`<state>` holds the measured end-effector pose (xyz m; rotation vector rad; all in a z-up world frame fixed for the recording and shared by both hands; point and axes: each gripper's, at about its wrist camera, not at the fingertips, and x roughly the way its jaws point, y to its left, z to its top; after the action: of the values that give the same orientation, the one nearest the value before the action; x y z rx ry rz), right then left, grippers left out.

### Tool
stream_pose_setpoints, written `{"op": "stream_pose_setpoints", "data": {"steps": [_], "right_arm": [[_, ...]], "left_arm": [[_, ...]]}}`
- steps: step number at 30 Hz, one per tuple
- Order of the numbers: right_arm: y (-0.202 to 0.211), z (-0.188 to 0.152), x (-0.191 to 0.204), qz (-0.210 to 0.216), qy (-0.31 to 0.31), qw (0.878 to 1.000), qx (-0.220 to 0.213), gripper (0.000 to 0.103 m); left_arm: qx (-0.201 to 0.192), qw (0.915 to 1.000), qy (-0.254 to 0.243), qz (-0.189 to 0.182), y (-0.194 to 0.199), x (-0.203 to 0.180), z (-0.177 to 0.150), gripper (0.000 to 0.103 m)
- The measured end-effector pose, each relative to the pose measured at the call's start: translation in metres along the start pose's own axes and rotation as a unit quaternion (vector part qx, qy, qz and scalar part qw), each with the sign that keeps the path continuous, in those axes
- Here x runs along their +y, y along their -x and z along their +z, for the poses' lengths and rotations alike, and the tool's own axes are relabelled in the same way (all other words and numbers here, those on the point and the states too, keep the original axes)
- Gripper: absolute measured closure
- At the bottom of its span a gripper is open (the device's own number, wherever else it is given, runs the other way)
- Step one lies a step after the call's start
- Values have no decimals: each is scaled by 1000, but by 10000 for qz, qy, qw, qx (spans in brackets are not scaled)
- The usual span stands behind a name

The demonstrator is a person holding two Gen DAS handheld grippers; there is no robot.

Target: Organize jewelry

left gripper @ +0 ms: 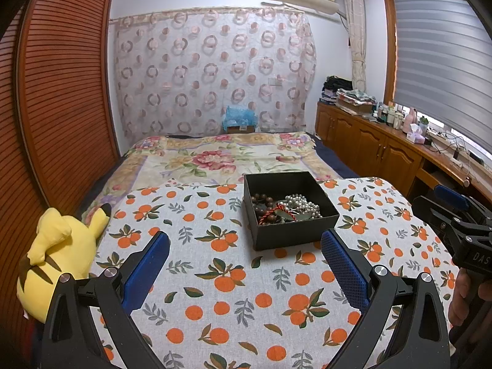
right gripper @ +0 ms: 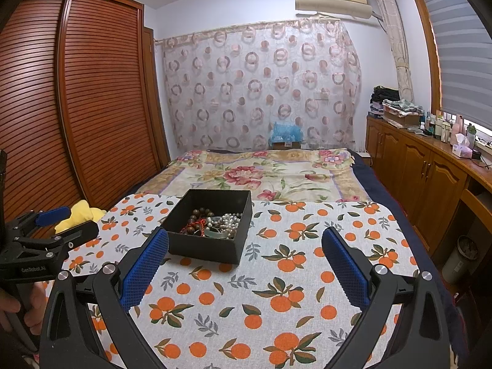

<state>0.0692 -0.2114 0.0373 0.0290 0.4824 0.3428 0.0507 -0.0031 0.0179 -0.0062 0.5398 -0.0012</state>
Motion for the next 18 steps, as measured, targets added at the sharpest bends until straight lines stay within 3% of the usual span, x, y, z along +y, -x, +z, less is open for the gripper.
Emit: {"op": "stream_pose_setpoints", "data": {"steps": [18], "right_arm": [[0, 0, 0, -4, -3, 10000, -6, 2]], "left_arm": [[-23, 10000, 16, -5, -1, 0, 1, 8]]}}
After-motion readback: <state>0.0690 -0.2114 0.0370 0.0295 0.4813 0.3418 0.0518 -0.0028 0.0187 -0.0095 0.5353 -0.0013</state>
